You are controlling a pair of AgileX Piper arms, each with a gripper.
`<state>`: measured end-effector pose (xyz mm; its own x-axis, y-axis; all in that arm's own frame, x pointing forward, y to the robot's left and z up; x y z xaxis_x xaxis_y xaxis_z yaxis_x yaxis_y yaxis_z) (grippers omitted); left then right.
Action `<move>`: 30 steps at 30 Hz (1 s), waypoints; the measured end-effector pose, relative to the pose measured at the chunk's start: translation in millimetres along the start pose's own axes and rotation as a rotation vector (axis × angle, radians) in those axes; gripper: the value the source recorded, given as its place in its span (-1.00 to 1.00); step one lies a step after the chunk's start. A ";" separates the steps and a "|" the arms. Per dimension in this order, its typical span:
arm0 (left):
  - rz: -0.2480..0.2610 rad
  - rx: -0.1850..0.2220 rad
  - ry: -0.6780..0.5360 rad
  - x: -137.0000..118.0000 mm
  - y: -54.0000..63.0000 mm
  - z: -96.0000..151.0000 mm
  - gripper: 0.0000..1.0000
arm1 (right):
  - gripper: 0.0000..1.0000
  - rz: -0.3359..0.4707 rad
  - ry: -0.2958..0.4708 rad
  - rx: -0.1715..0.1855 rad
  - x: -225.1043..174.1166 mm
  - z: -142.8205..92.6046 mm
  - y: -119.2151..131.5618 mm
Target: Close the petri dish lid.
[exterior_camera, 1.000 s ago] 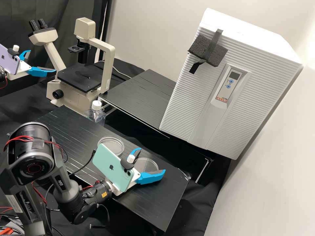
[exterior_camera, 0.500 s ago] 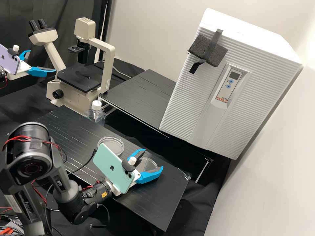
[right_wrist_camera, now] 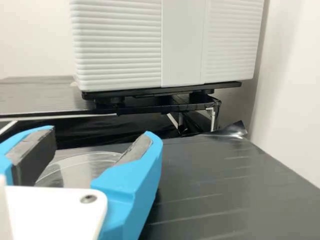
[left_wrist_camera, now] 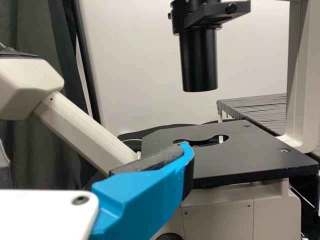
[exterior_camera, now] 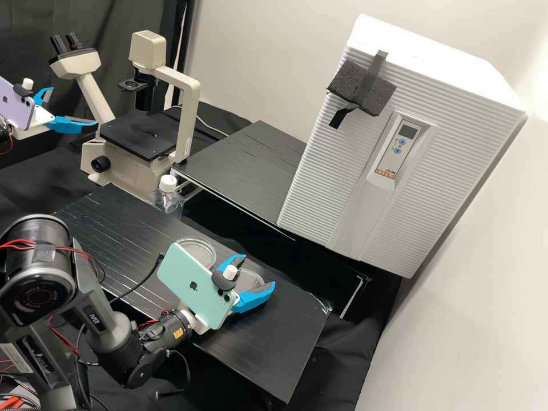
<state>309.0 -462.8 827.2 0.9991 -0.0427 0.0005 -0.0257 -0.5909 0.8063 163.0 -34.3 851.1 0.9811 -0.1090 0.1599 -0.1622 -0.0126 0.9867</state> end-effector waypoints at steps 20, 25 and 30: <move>0.000 0.000 0.000 0.0 0.0 0.0 1.00 | 1.00 0.049 0.001 -0.049 -5.5 -2.0 10.0; 0.000 0.000 0.000 0.0 0.0 0.0 1.00 | 1.00 0.042 0.004 -0.056 -8.0 -0.9 12.3; 0.000 0.000 0.000 0.0 0.0 0.0 1.00 | 1.00 0.015 0.016 -0.065 -9.9 -0.9 11.8</move>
<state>309.0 -462.8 827.2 0.9991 -0.0427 0.0005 -0.0257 -0.5909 0.8063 151.5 -32.5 861.2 0.9803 -0.0926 0.1747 -0.1703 0.0533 0.9839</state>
